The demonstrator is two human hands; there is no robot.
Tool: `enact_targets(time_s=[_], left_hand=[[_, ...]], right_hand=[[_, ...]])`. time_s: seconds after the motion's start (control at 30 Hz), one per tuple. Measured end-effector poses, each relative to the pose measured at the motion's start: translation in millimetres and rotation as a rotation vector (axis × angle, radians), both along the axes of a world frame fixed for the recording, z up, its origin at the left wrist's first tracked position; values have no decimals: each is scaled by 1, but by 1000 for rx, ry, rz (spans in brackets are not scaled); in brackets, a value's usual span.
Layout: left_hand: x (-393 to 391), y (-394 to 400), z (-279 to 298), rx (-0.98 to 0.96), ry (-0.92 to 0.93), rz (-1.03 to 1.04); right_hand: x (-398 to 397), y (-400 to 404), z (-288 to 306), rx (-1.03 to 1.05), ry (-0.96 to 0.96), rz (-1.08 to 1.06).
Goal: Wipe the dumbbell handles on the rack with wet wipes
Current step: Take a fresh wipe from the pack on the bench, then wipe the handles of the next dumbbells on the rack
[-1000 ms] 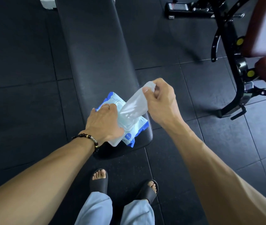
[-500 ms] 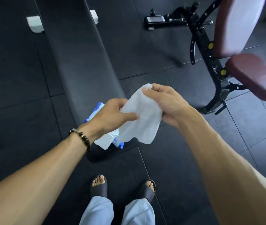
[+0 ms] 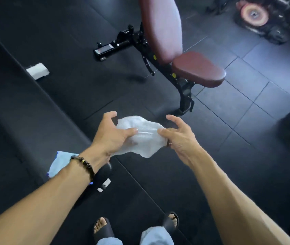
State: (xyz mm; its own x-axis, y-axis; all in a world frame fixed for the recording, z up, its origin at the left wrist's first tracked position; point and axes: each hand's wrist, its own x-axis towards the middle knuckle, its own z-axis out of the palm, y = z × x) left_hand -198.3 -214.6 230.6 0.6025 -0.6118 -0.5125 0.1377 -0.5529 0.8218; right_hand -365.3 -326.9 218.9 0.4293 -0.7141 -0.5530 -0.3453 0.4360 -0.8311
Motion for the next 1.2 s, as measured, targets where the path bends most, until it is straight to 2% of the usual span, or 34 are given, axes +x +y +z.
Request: enact_targets(time_s=[0.27, 0.33, 0.43, 0.53, 0.63, 0.7, 0.73, 0.83, 0.9, 1.03, 1.13, 1.2], left_hand=[[-143, -125, 60, -117, -115, -327], [-180, -157, 77, -106, -128, -456], [-241, -208, 104, -99, -326, -666], [-294, -257, 126, -137, -441, -766], [-342, -301, 144, -162, -370, -872], [-374, -328, 155, -170, -295, -951], [-389, -342, 160, -180, -210, -987], [-437, -378, 167, -165, 261, -1105], [-467, -406, 161, -163, 399, -1123], [-522, -465, 148, -136, 408, -1295], [-543, -494, 145, -113, 333, -1399], [-573, -523, 148, -91, 370, -1451]], right_hand=[[-169, -102, 61, -205, 75, -176], [-213, -126, 81, -226, 88, -139], [-275, -153, 114, -370, 269, -4], [-334, -177, 136, -535, 398, -98], [-394, -201, 155, -509, 402, -247], [-433, -216, 161, -430, 319, -354], [-450, -221, 165, -401, 262, -396], [-496, -239, 168, -315, 81, -453], [-523, -252, 166, -284, 52, -447], [-573, -284, 152, -209, 41, -634], [-597, -292, 148, -105, -126, -747], [-623, -302, 147, -71, -223, -846]])
